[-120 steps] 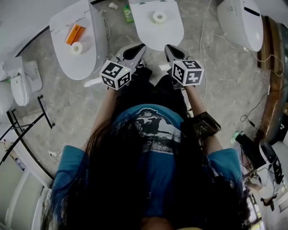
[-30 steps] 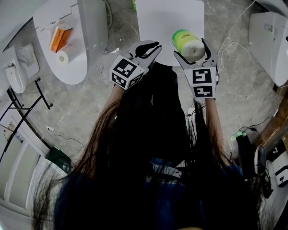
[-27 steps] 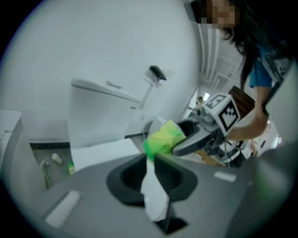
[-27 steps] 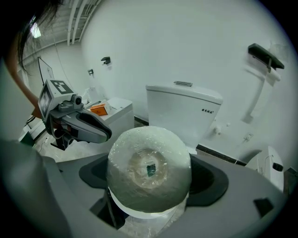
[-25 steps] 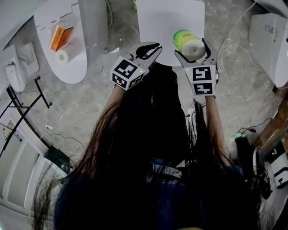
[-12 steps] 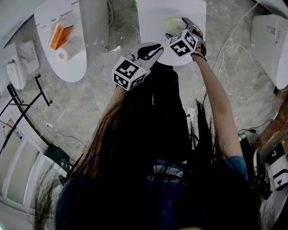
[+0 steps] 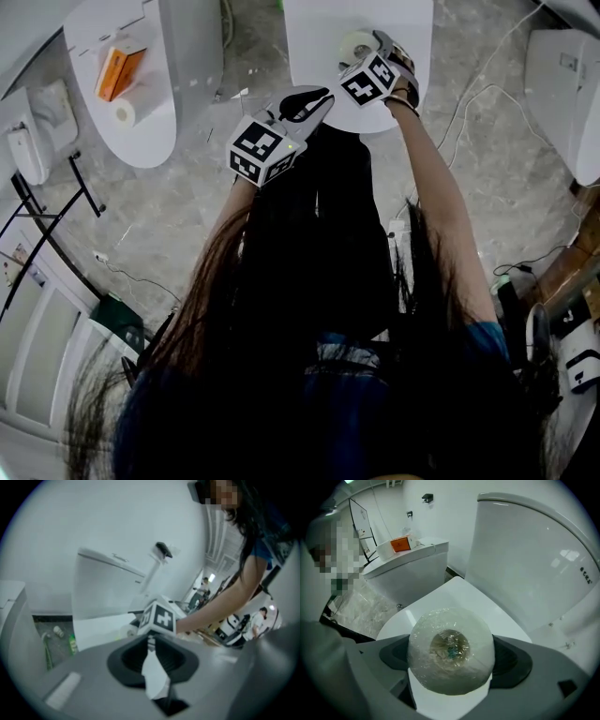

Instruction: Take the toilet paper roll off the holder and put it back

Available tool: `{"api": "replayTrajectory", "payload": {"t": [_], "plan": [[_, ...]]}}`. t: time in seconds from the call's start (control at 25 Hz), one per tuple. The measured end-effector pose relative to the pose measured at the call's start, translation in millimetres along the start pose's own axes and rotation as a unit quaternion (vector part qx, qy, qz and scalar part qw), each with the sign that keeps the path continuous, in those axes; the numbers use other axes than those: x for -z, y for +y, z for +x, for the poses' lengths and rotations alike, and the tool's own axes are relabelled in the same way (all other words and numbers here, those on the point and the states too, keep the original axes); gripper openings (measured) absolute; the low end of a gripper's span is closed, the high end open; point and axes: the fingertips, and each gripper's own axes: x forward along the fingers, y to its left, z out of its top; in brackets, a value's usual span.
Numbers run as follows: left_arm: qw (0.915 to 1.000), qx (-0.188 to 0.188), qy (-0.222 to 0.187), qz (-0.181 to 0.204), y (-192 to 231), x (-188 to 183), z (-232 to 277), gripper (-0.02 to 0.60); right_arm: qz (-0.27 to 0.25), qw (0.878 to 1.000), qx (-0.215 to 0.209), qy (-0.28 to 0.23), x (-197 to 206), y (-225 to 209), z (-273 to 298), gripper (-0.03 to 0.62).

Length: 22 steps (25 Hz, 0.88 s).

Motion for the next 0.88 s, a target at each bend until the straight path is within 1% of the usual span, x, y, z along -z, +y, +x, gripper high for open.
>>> {"api": "replayTrajectory", "payload": {"t": [0.08, 0.2, 0.28, 0.36, 0.52, 0.72, 0.88], "plan": [[1.0000, -0.004, 0.002, -0.003, 4, 2, 0, 0.044, -0.002, 1.000, -0.001, 0.002, 0, 2, 2, 0.465], [0.9999, -0.008, -0.002, -0.007, 6, -1, 2, 0.044, -0.006, 1.000, 0.007, 0.019, 2, 1, 1, 0.466], [0.9999, -0.006, -0.004, -0.006, 5, -5, 3, 0.044, 0.002, 1.000, 0.011, 0.029, 4, 1, 0, 0.466], [1.0000, -0.005, -0.004, -0.003, 6, -7, 3, 0.044, 0.021, 0.999, 0.009, 0.027, 3, 2, -4, 0.466], [1.0000, -0.008, -0.002, -0.002, 11, -6, -2, 0.044, 0.057, 0.998, 0.005, -0.003, -6, 2, -19, 0.466], [1.0000, -0.003, -0.001, 0.004, 9, -9, -8, 0.044, 0.061, 0.997, 0.003, -0.053, -22, 0, -57, 0.466], [0.9999, 0.005, -0.002, 0.014, 2, -15, -20, 0.044, 0.084, 0.992, -0.018, -0.093, -35, 9, -99, 0.465]]}}
